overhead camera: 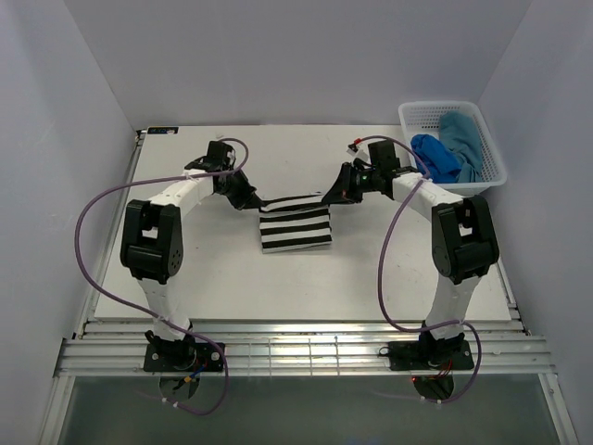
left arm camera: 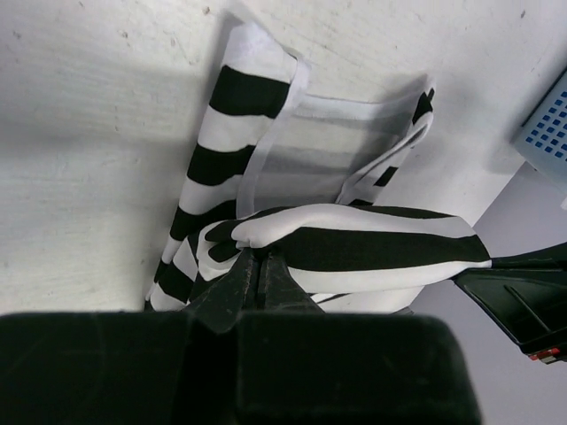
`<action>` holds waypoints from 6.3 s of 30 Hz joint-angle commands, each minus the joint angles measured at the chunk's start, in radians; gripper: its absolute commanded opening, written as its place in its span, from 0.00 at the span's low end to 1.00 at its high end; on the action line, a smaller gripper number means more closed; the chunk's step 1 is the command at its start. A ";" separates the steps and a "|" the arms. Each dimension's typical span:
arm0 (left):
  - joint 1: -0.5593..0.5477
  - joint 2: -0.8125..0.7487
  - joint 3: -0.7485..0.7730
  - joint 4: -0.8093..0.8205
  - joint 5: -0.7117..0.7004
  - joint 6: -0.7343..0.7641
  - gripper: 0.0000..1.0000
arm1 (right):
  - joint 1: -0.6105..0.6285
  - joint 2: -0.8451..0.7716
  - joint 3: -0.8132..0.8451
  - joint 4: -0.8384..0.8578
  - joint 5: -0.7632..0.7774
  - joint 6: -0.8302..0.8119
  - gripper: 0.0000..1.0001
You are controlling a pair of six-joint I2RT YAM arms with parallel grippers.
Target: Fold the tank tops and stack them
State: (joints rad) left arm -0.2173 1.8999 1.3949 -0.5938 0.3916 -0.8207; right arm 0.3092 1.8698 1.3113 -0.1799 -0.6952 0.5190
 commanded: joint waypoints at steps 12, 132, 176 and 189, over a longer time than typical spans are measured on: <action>0.030 0.122 0.081 0.086 0.004 0.040 0.02 | -0.018 0.123 0.094 0.112 0.066 -0.011 0.08; -0.209 0.079 -0.011 -0.064 -0.471 0.132 0.87 | 0.131 -0.586 -0.403 -0.039 0.279 -0.255 0.90; 0.205 0.433 0.416 0.157 -0.488 0.930 0.00 | 0.113 -0.561 -0.391 -0.082 0.514 -0.401 0.90; 0.340 0.634 0.783 0.120 -0.505 1.111 0.00 | 0.105 -0.491 -0.362 -0.110 0.559 -0.413 0.90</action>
State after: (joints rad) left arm 0.1200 2.5156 2.1418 -0.4393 -0.0990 0.2054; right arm 0.4217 1.3682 0.8974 -0.2840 -0.1650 0.1226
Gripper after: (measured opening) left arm 0.109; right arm 0.900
